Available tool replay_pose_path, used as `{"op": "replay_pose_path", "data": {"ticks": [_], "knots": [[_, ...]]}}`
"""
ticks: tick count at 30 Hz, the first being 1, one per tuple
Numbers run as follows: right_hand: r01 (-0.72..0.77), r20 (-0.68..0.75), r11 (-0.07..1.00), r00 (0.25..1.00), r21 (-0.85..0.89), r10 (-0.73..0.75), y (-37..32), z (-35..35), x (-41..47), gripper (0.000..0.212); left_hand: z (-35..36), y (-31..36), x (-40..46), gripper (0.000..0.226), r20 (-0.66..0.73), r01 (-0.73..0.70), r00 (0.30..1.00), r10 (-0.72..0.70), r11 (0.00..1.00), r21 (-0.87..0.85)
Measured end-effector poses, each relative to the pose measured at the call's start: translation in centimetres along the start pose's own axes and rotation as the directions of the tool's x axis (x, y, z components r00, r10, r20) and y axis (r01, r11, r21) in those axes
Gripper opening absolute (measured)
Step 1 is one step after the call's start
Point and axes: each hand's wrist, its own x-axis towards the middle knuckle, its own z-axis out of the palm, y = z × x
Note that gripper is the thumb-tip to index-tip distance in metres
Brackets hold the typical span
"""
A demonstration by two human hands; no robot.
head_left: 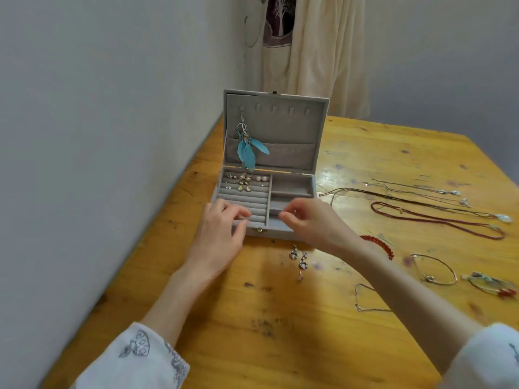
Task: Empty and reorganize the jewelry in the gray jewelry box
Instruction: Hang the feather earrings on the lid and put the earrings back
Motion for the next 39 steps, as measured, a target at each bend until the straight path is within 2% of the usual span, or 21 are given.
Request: {"op": "replay_pose_path", "data": {"ticks": [8, 13, 20, 26, 34, 39], "knots": [[-0.081, 0.076, 0.996, 0.994, -0.027, 0.083, 3.5, 0.9, -5.8, 0.011, 4.2, 3.2, -5.2, 0.016, 0.177, 0.006, 0.984, 0.008, 0.997, -0.082], [0.003, 0.029, 0.997, 1.000, -0.081, 0.000, 3.9, 1.4, -7.2, 0.012, 5.6, 3.4, -6.5, 0.012, 0.077, -0.059, 0.996, 0.054, 0.996, 0.062], [0.072, -0.013, 0.985, 0.997, -0.154, -0.075, 3.9, 1.9, -7.8, 0.010, 5.5, 3.4, -6.6, 0.012, 0.087, -0.087, 0.993, 0.081, 0.994, 0.059], [0.064, -0.048, 0.990, 0.996, -0.126, -0.070, 4.3, 1.9, -7.9, 0.011, 5.5, 3.6, -6.5, 0.018, 0.087, -0.070, 0.994, 0.062, 0.994, 0.089], [0.077, 0.003, 0.983, 0.997, -0.164, -0.077, 4.5, 1.9, -8.0, 0.013, 5.4, 3.8, -6.5, 0.013, 0.109, -0.099, 0.990, 0.089, 0.991, 0.094], [0.095, -0.016, 0.977, 0.995, -0.192, -0.100, 4.5, 2.2, -8.0, 0.011, 5.4, 3.4, -6.6, 0.017, 0.103, -0.095, 0.991, 0.089, 0.994, 0.060]]}}
